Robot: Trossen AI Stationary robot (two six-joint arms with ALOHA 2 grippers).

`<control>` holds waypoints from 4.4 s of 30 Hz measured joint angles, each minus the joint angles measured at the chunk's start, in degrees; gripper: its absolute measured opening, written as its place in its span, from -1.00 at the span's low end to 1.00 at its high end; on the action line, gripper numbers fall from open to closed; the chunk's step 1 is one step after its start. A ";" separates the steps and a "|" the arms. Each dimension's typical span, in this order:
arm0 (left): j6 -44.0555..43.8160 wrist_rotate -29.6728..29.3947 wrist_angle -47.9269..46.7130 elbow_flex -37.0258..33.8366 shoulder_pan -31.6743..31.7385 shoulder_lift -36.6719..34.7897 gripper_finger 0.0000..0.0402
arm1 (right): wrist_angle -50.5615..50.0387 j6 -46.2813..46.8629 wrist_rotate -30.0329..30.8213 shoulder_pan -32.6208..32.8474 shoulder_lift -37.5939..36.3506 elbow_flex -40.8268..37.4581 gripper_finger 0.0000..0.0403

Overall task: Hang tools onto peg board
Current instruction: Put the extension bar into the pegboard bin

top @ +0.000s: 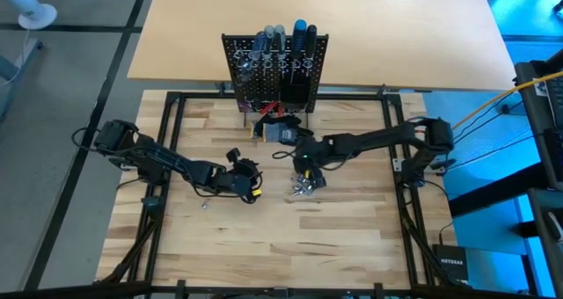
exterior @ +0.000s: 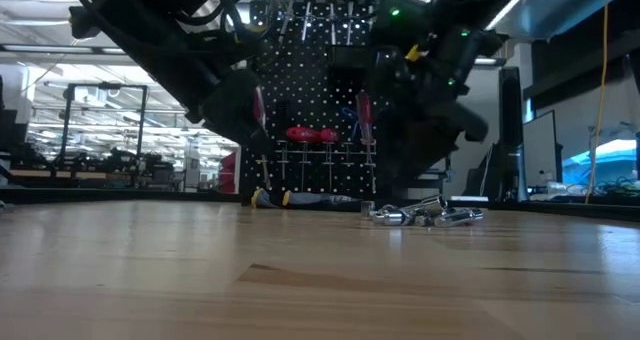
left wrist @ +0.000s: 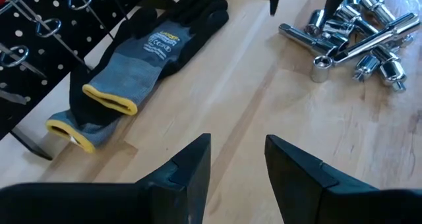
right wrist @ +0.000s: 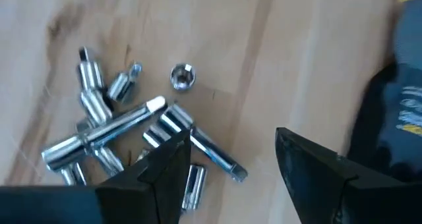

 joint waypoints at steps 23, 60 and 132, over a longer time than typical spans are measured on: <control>-0.26 0.04 -0.39 0.02 -0.39 0.00 -0.33 | -2.83 -4.15 0.10 -0.36 9.81 4.07 -0.37; -0.20 0.04 0.00 0.00 -1.09 0.02 -0.33 | 11.43 -0.92 13.78 0.08 -19.92 5.07 -0.82; -0.44 0.04 0.04 0.02 -1.09 0.02 -0.33 | -17.99 7.07 6.55 0.60 -15.15 23.81 -0.10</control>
